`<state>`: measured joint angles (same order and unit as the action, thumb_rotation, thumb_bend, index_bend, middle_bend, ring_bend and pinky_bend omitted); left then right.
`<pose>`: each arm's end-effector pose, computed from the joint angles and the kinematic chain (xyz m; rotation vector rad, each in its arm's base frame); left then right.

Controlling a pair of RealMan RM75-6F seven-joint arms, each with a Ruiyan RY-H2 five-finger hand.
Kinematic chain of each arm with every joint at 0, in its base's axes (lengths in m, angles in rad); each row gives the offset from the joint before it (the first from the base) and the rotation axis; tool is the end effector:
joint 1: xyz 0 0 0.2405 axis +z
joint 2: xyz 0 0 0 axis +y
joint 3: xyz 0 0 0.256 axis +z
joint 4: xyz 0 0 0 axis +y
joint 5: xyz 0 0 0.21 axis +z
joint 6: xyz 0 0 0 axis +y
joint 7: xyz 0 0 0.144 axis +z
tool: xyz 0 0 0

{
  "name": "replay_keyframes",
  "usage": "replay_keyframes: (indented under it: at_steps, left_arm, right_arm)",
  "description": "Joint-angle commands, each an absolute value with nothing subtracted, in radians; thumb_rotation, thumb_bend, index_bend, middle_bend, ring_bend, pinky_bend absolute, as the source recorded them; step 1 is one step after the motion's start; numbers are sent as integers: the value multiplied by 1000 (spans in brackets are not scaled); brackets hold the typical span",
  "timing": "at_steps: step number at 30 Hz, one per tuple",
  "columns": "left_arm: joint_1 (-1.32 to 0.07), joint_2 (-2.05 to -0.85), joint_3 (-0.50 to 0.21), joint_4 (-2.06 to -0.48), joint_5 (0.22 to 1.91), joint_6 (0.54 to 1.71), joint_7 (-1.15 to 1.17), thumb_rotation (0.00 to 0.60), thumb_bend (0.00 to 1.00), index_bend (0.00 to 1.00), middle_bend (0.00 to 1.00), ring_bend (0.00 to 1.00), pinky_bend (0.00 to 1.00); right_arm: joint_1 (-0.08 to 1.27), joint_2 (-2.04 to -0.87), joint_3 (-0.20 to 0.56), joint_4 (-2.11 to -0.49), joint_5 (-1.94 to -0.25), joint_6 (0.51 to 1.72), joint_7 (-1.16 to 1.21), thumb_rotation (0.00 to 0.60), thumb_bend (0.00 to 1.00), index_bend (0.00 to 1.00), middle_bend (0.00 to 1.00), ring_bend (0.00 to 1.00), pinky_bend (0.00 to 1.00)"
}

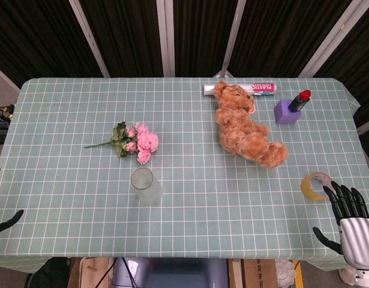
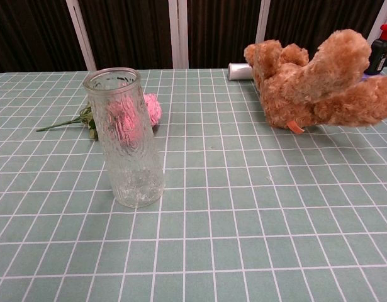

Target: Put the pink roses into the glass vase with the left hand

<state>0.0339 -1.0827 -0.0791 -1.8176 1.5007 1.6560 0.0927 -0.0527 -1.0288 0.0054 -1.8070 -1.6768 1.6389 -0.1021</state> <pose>-0.2827 0.1485 0.1815 -1.1820 -0.8828 -0.9828 -0.2719 -0.1297 0.1777 1.3814 -0.8397 0.9723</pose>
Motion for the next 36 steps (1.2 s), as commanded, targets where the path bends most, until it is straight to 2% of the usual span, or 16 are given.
replay_keyframes:
  at_steps: [1,23,26,29,36]
  left_arm:
    - [36,-1081,-81,-1818,1497,1658,88,600,215,87,37,0,19]
    - [23,-1081,-87,-1805,1489,1638,66,600,215,87,37,0,26]
    - [-1,-1078,-97,-1806,1475,1599,66,600,214,86,36,0,26]
    - [-62,-1065,-139,-1803,1438,1525,90,600,214,82,34,0,26]
    - [-250,-989,-241,-1836,1245,1229,122,600,198,68,30,0,24]
  right_arm:
    - [-53,-1028,7,-1806,-1672,1637,-100,600,221,82,54,0,0]
    - [-45,-1022,1,-1803,-1675,1618,-90,600,221,83,54,0,0]
    - [-47,-1020,3,-1801,-1672,1624,-80,600,221,82,54,0,0]
    - [-46,-1020,5,-1799,-1663,1620,-75,600,221,82,54,0,0]
    - [-41,-1024,8,-1799,-1652,1608,-81,600,221,82,54,0,0]
